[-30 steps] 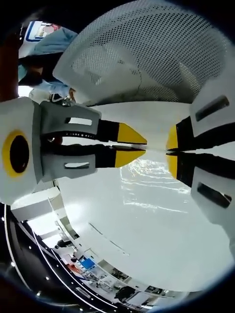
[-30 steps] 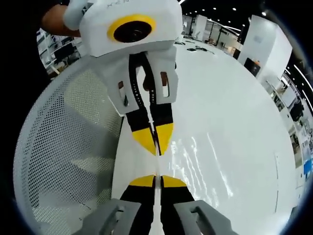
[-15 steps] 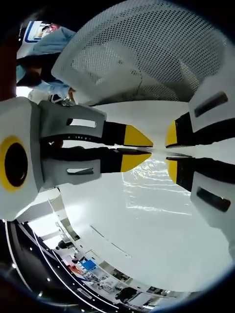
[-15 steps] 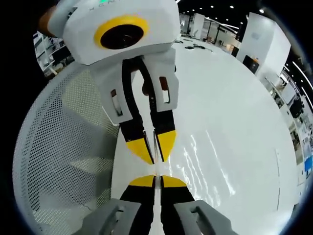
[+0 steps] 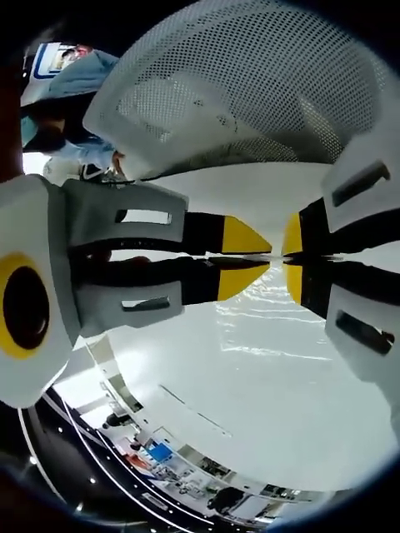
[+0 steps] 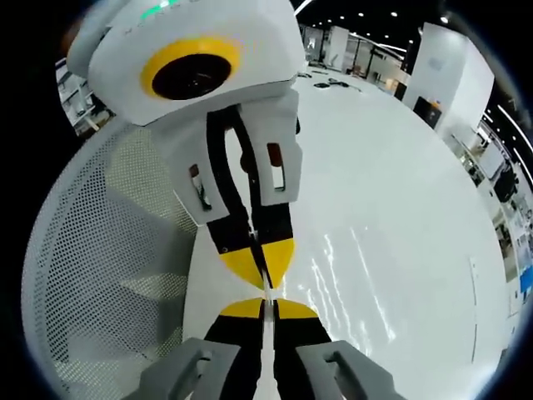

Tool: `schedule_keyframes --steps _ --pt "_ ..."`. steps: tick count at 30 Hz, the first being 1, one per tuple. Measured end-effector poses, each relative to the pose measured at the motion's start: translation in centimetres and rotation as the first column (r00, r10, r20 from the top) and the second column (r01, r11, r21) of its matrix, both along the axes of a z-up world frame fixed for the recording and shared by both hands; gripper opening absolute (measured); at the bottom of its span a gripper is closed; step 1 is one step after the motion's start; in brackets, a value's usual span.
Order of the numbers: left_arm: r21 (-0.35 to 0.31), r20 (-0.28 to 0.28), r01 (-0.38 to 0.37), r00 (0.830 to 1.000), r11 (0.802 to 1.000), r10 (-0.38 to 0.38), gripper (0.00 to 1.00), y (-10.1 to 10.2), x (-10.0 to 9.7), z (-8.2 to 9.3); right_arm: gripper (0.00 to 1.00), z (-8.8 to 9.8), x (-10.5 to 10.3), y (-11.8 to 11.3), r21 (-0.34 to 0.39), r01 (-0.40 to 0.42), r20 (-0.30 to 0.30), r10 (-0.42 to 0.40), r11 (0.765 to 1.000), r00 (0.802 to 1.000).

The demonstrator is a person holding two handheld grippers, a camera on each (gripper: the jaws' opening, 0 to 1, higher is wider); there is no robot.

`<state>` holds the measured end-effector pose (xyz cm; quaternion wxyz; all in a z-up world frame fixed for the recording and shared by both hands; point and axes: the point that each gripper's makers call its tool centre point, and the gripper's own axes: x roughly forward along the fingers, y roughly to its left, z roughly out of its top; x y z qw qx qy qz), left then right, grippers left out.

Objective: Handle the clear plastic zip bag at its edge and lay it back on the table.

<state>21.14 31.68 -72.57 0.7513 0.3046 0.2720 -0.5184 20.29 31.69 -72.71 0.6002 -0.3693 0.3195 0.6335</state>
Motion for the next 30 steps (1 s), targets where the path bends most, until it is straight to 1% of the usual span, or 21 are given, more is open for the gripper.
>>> schedule_keyframes --steps 7,10,16,30 --pt "0.01 0.0 0.017 1.0 1.0 -0.017 0.0 -0.2 -0.1 -0.2 0.0 -0.2 0.0 -0.2 0.003 0.0 -0.004 0.0 1.0 1.0" --pt "0.004 -0.012 0.009 1.0 1.0 -0.009 0.0 -0.2 -0.1 -0.3 0.0 -0.1 -0.1 -0.3 0.006 0.006 -0.007 -0.006 1.0 1.0" --pt "0.009 -0.015 -0.006 1.0 1.0 0.007 0.0 -0.1 0.1 -0.5 0.0 -0.3 -0.2 -0.5 0.007 0.012 -0.01 -0.012 1.0 1.0" --pt "0.02 -0.019 -0.004 1.0 1.0 0.004 0.0 -0.1 0.1 -0.7 0.0 -0.5 0.1 -1.2 0.007 0.021 -0.008 -0.021 1.0 1.0"
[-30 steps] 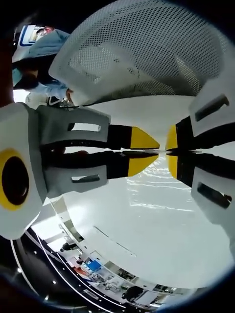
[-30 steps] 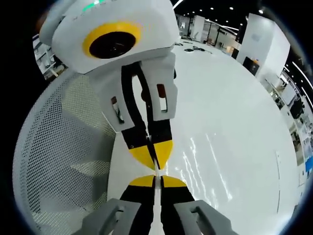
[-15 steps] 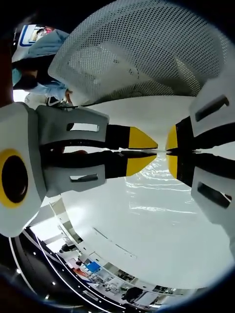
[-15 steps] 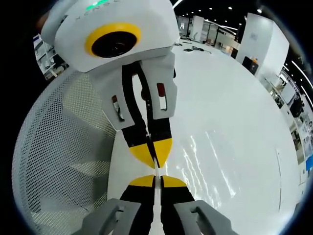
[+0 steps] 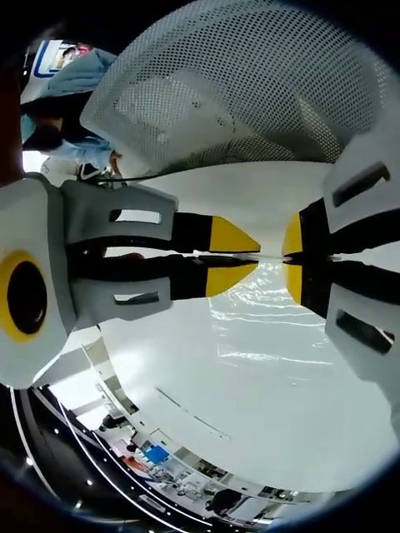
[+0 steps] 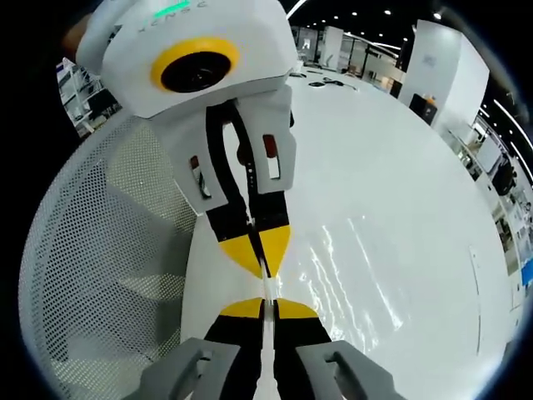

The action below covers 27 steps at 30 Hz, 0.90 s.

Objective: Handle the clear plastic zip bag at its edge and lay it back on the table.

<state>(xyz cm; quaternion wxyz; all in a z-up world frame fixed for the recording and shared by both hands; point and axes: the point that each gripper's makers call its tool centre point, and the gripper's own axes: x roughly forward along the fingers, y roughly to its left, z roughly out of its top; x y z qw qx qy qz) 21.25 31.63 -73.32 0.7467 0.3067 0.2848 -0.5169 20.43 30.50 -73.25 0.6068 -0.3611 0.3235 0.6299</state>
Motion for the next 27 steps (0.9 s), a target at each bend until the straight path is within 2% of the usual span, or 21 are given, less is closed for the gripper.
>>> schedule_keyframes --steps 13,27 --pt "0.007 0.002 -0.01 1.0 1.0 0.01 0.0 0.6 0.0 0.1 0.0 -0.3 0.3 -1.4 -0.034 -0.003 0.01 0.004 0.999 1.0" --pt "0.011 -0.003 -0.007 1.0 1.0 0.007 0.0 0.9 0.1 -0.2 0.0 -0.6 0.6 -2.9 -0.05 0.029 0.014 -0.029 0.998 0.999"
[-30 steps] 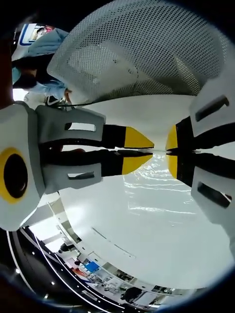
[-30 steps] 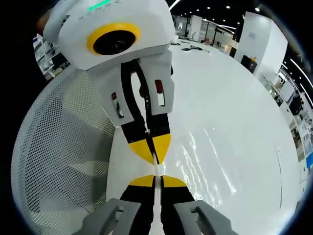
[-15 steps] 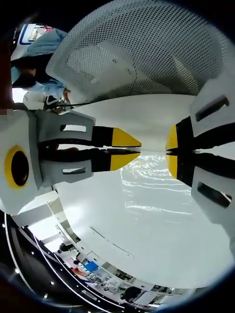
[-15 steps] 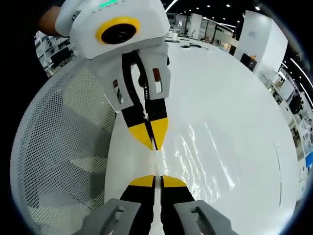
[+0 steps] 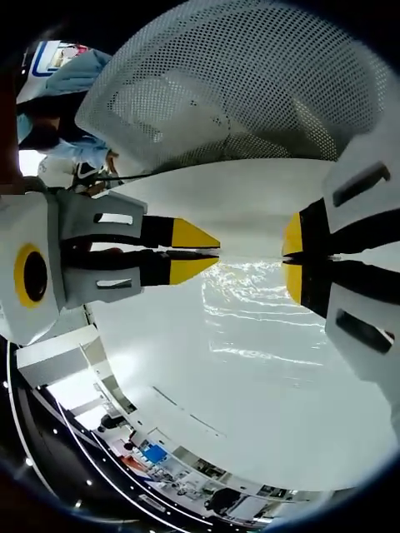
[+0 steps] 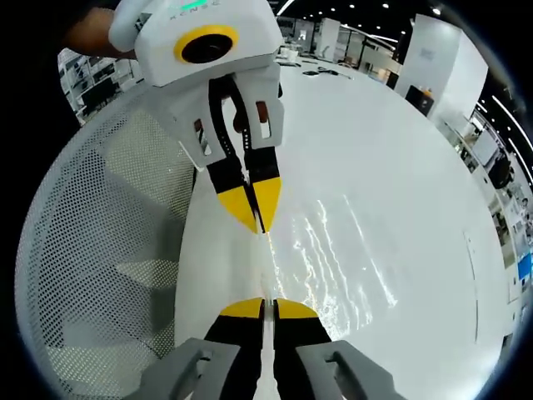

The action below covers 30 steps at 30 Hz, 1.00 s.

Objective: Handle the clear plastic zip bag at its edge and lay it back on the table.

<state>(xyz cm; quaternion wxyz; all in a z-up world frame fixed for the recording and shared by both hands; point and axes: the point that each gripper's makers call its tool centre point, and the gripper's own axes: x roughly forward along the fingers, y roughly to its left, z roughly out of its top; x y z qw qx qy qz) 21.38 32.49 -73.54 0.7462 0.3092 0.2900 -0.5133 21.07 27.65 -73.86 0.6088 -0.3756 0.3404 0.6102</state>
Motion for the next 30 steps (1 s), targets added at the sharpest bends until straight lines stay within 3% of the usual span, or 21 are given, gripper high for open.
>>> schedule_keyframes --steps 12,30 --pt "0.011 -0.009 0.003 1.0 1.0 -0.003 0.0 0.4 -0.2 -0.3 0.0 -0.8 0.2 -1.9 -0.031 0.017 -0.004 -0.017 0.999 1.0" --pt "0.019 -0.003 -0.002 1.0 1.0 0.002 0.0 0.5 0.0 -0.3 0.0 -1.0 0.5 -2.7 -0.029 0.022 -0.003 -0.022 0.999 1.0"
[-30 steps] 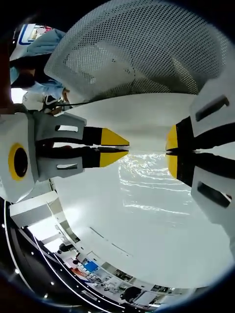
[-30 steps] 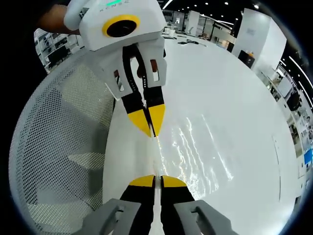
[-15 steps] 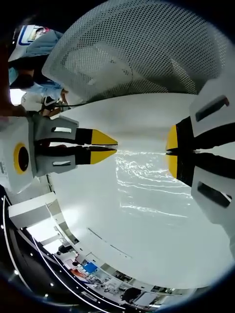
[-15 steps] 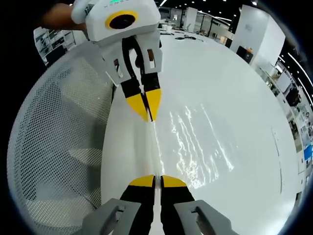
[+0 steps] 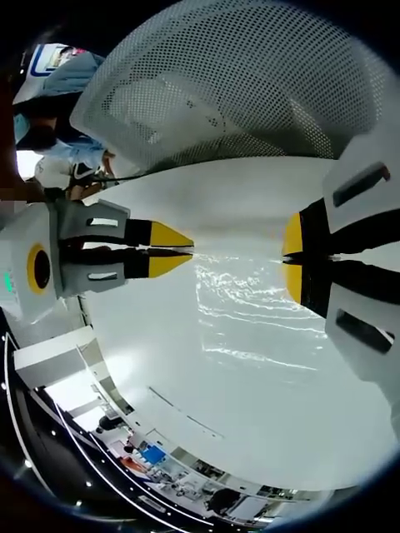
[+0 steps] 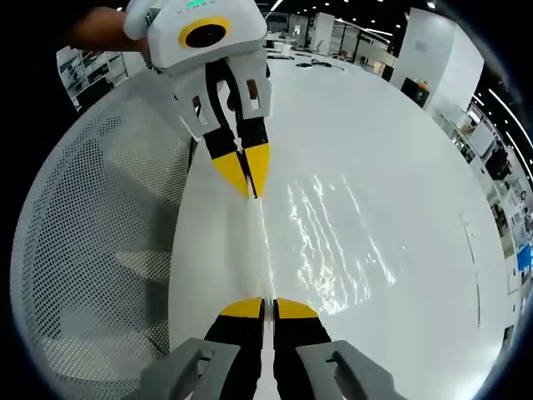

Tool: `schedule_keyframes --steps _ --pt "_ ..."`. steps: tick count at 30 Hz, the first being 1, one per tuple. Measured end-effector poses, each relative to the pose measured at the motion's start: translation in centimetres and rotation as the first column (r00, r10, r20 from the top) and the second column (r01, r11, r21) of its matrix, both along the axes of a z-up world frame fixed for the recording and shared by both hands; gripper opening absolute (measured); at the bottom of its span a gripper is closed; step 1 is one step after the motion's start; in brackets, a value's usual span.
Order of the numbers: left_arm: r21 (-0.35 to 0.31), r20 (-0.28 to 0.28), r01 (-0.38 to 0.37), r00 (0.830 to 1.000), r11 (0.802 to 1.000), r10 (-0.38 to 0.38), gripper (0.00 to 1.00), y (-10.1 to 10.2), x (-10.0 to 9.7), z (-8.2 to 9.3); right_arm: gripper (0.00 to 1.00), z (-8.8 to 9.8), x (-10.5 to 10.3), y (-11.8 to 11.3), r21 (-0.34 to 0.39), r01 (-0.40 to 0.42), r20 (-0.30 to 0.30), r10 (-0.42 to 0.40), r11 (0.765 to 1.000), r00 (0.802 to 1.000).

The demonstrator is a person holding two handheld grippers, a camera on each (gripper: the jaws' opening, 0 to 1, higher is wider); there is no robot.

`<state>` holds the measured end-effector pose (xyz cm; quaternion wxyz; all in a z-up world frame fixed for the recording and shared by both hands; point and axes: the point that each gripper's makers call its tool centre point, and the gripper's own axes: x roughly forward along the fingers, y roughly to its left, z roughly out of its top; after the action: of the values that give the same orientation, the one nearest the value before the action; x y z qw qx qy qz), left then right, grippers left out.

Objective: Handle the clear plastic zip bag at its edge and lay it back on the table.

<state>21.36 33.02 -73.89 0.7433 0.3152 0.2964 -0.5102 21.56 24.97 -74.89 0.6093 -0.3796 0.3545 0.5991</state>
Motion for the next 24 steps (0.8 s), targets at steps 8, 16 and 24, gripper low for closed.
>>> schedule_keyframes --steps 8,16,24 --pt "0.0 -0.001 -0.003 1.0 1.0 0.003 0.0 0.12 0.01 -0.09 0.0 0.05 0.25 -0.53 -0.003 0.017 0.0 -0.017 1.0 1.0" --pt "0.004 0.003 -0.006 1.0 1.0 0.006 0.0 0.31 0.16 -0.06 0.0 0.07 0.37 -0.63 -0.004 0.016 0.002 -0.016 1.0 1.0" --pt "0.0 -0.001 -0.014 1.0 1.0 0.014 0.0 0.46 0.09 -0.02 0.0 -0.01 0.06 -0.92 -0.009 0.015 0.001 -0.015 1.0 1.0"
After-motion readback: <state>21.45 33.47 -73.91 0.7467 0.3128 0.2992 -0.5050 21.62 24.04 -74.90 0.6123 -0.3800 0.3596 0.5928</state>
